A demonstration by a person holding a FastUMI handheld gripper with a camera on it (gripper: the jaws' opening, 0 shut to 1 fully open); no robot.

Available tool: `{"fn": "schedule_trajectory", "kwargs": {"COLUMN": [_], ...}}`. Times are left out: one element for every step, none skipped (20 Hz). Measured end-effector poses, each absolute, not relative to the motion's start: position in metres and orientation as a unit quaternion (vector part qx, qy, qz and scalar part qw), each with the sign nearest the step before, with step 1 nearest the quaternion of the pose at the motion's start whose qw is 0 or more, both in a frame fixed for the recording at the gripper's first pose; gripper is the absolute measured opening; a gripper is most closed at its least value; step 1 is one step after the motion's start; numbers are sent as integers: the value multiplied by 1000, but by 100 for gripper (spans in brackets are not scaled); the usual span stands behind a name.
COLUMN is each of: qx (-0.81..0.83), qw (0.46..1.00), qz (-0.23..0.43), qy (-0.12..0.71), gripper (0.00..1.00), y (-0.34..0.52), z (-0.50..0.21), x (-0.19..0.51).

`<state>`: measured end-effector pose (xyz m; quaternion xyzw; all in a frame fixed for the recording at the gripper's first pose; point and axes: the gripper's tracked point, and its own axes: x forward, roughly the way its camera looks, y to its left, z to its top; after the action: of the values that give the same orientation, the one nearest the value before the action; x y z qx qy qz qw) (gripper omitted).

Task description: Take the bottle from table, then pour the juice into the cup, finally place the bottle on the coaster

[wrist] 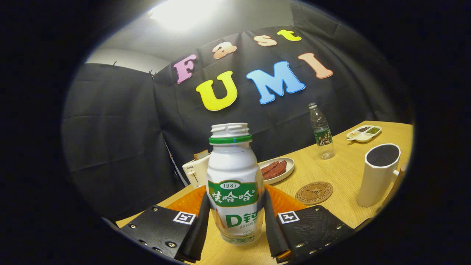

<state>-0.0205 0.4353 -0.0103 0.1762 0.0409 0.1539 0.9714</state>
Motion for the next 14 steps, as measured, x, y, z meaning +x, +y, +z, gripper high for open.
{"fn": "schedule_trajectory", "kwargs": {"qx": [189, 202, 215, 229, 243, 257, 272, 287, 303, 318, 334, 352, 369, 387], "qw": [969, 967, 965, 962, 959, 955, 951, 947, 942, 938, 932, 926, 919, 911], "qz": [152, 149, 146, 145, 145, 145, 145, 143, 142, 140, 139, 138, 138, 138], "qy": [38, 34, 30, 26, 22, 17, 13, 8, 5, 1, -3, -6, -11, -16], "gripper": [67, 67, 67, 67, 67, 67, 66, 66, 66, 66, 66, 66, 66, 66], "y": [432, 428, 423, 420, 416, 412, 407, 403, 398, 395, 391, 387, 384, 381], "z": [-7, -4, 1, 4, 7, 10, 13, 14, 16, 18, 20, 21, 24, 27], "x": [-19, -18, -16, -15, -14, -13, -12, -11, -10, -10, -10, -9, -8, -9]}}
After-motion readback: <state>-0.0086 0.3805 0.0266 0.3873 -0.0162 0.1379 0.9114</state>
